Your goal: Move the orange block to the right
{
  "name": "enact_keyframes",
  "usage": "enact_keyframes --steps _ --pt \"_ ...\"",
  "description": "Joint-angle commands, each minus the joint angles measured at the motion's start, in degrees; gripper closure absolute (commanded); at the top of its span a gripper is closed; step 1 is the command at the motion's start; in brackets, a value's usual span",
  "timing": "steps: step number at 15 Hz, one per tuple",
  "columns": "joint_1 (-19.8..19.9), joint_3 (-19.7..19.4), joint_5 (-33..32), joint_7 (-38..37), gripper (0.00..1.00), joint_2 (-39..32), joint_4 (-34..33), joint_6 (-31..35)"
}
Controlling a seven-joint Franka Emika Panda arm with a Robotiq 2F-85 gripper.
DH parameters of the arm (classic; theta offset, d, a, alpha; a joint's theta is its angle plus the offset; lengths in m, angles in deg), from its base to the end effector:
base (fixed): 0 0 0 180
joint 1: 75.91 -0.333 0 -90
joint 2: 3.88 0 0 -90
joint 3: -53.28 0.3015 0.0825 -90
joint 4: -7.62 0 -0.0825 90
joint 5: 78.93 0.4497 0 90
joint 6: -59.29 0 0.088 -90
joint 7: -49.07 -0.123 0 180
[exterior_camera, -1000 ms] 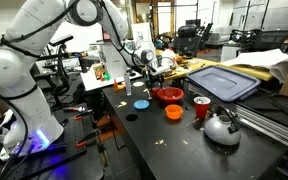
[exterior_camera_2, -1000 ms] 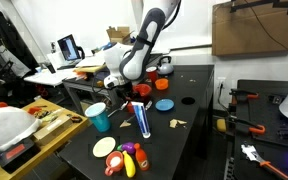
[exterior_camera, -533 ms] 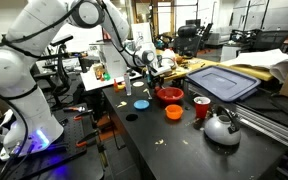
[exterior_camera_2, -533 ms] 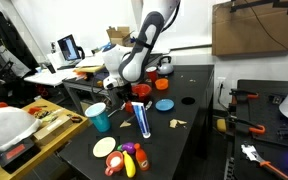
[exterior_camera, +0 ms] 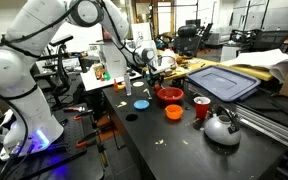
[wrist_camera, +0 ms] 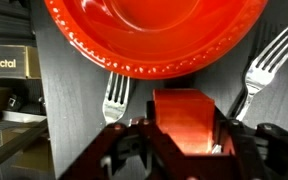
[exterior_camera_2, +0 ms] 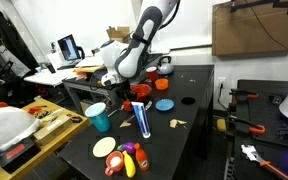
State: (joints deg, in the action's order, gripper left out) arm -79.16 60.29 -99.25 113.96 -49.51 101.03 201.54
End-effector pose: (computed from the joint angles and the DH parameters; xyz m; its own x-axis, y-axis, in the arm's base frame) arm 0.7161 0.1226 0.0852 0.0304 0.9934 -0.1104 0.9939 -0.0184 0.1083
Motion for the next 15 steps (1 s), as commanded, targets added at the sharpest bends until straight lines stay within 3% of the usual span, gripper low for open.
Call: enact_keyframes --steps 1,8,15 --pt "1.7 1.7 4.0 0.8 0.74 4.7 2.0 -5.3" --pt "4.8 4.2 13.2 1.9 0.74 10.6 2.4 -14.9" --pt "7.3 3.3 22.1 -0.6 0.74 15.0 2.1 -19.3"
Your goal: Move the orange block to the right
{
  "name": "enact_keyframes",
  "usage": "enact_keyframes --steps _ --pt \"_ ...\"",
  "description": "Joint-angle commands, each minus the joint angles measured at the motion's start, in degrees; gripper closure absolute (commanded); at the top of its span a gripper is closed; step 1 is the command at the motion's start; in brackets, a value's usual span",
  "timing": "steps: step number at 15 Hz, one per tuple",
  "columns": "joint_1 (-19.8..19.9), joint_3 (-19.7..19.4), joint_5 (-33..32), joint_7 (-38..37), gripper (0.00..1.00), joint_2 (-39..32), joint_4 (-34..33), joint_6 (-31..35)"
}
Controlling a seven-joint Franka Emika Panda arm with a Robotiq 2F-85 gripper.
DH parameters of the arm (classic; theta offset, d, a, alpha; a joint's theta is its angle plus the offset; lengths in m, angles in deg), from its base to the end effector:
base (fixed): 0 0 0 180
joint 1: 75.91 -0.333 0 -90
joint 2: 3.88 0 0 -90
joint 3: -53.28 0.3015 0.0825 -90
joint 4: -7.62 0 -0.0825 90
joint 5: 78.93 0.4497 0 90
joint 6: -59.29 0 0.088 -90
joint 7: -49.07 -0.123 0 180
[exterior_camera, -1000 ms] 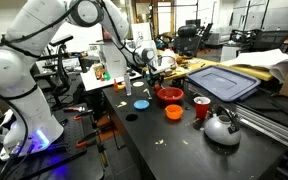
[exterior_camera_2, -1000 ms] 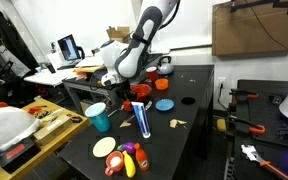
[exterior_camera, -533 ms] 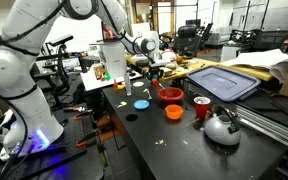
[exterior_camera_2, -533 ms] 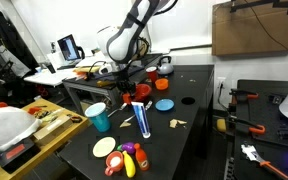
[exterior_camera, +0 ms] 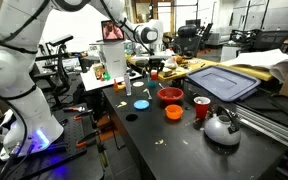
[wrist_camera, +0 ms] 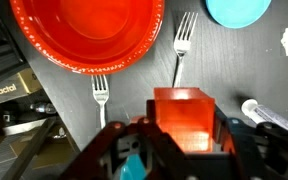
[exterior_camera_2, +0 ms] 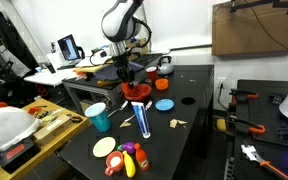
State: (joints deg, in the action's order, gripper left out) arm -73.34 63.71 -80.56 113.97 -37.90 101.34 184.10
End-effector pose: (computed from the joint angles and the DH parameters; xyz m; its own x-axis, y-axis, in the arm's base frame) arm 0.7205 0.0886 0.2055 0.3089 0.9496 0.0536 0.9497 -0.3049 -0.0712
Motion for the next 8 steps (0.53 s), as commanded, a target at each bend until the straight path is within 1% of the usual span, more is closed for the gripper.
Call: enact_keyframes --steps 1,5,8 --pt "1.8 -0.5 4.4 -1.5 0.74 3.9 1.8 -1.7" --pt "2.7 -2.4 7.0 -5.6 0.74 5.7 2.5 -0.6" --pt "2.6 -4.4 6.1 -10.6 0.74 6.6 3.2 0.9"
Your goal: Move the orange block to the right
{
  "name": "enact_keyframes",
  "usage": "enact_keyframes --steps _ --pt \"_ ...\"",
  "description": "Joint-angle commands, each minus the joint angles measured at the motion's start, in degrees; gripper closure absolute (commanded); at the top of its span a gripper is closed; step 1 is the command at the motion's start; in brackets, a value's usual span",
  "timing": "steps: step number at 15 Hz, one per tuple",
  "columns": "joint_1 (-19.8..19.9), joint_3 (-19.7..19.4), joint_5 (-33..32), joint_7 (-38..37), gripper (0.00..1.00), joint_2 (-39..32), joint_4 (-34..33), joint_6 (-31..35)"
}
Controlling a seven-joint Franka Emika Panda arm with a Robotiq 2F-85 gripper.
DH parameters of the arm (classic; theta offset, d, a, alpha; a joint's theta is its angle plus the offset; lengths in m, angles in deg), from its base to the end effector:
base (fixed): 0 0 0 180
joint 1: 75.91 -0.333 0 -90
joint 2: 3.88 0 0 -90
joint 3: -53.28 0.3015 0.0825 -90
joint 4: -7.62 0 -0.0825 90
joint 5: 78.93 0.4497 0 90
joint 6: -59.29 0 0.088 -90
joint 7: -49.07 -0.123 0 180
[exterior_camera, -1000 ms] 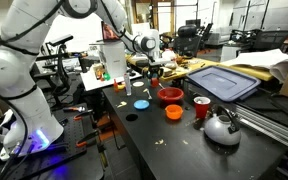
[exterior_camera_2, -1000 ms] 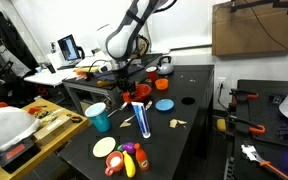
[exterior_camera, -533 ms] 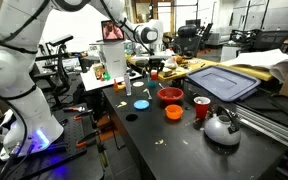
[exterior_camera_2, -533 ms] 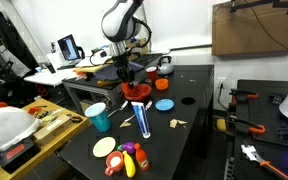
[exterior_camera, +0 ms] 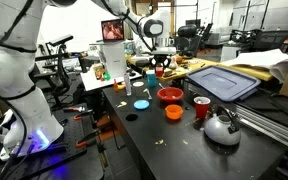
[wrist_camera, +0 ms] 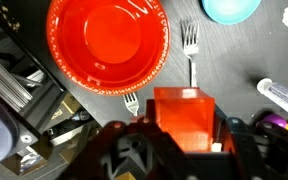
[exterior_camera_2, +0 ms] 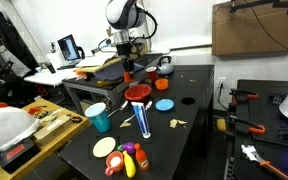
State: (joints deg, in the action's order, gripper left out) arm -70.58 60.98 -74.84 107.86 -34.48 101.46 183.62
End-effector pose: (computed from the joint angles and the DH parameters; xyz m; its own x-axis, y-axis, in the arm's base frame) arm 0.7298 0.0264 0.2445 0.5330 0.8392 0.1075 0.8461 -0.5288 -0.0674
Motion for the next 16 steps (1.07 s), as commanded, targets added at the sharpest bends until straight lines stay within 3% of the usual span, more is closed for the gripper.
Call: enact_keyframes --steps 1,10,16 --pt "-0.1 -2.2 0.1 -6.3 0.74 3.3 3.2 1.5" --pt "-1.2 -7.9 -6.0 -30.5 0.74 1.8 6.9 4.7" --pt "-0.6 -10.1 -6.5 -45.2 0.74 2.3 9.8 4.1"
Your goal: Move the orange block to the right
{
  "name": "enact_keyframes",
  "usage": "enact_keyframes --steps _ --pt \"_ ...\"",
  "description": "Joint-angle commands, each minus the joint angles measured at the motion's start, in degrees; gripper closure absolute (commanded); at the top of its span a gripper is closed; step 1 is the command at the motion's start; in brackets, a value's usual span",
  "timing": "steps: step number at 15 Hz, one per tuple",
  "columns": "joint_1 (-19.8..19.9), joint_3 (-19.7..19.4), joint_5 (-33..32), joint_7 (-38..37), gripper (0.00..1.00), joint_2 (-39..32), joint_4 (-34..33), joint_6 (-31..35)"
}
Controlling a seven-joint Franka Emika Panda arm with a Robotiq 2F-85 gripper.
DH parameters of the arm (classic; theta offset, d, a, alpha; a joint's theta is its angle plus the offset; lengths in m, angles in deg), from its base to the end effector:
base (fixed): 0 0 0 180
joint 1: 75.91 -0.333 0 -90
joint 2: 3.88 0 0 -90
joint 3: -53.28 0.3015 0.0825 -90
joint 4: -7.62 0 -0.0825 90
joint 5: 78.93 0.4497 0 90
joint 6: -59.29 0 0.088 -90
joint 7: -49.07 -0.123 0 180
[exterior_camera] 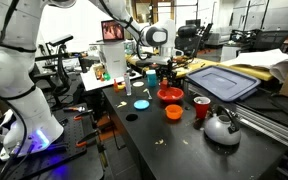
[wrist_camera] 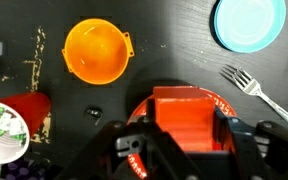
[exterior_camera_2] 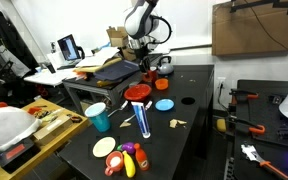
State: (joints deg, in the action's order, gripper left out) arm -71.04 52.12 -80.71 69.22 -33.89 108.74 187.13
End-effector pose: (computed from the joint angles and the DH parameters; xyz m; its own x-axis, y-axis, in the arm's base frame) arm 0.6921 -0.0740 0.1914 0.9622 0.2645 -0.0657 0.2658 -0.9640 0.0116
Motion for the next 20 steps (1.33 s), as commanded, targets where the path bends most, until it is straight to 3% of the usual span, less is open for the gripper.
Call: enact_keyframes --steps 1,10,20 --pt "-0.1 -1.7 -0.5 -8.9 0.74 1.6 2.8 0.6" --pt "2.2 -6.2 0.9 -22.4 0.74 1.2 3.2 -1.3" --pt "6.4 -9.0 5.2 -31.1 0.74 -3.0 1.3 -2.0"
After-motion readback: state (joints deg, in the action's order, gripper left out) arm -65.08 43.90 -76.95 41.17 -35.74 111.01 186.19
